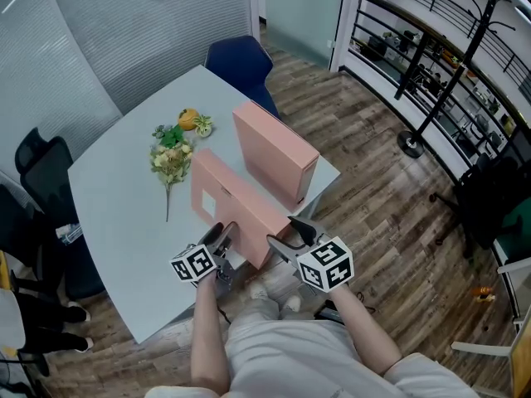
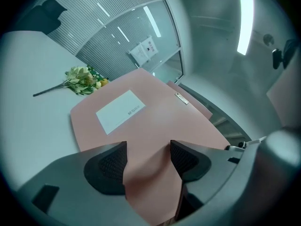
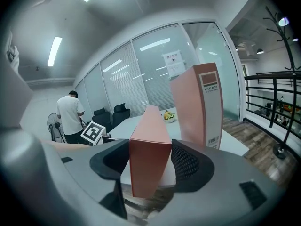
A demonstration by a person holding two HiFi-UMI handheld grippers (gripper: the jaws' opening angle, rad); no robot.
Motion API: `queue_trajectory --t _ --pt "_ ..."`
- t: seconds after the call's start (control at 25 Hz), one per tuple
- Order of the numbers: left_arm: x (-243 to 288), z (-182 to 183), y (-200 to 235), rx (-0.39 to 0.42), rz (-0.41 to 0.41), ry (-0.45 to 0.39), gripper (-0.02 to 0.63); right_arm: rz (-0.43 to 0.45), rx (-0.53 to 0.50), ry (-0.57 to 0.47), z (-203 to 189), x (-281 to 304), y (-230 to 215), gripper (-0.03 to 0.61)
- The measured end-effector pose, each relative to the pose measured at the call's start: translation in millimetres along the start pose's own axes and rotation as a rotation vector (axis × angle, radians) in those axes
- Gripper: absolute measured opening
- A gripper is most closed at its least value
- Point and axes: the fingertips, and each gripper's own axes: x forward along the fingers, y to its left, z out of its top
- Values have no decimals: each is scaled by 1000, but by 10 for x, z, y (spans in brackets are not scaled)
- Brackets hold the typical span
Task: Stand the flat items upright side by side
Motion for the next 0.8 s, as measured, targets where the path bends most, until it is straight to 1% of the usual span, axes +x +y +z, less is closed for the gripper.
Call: queue_trajectory --t 0.2,0.44,0.64,0.72,0.8 --pt "0 -24 30 -35 -13 -5 278 -5 -57 2 27 -15 47 293" --pt "-3 -79 113 -56 -7 -11 278 -24 -194 11 41 -23 172 291" --pt "6 -54 27 -68 -29 -27 278 -29 -228 11 17 -46 226 288" --pt "17 -37 -1 -69 -32 -27 278 -30 -270 15 20 -54 295 286" --pt "29 -55 14 -72 -23 -20 278 -36 -339 24 23 -59 376 279"
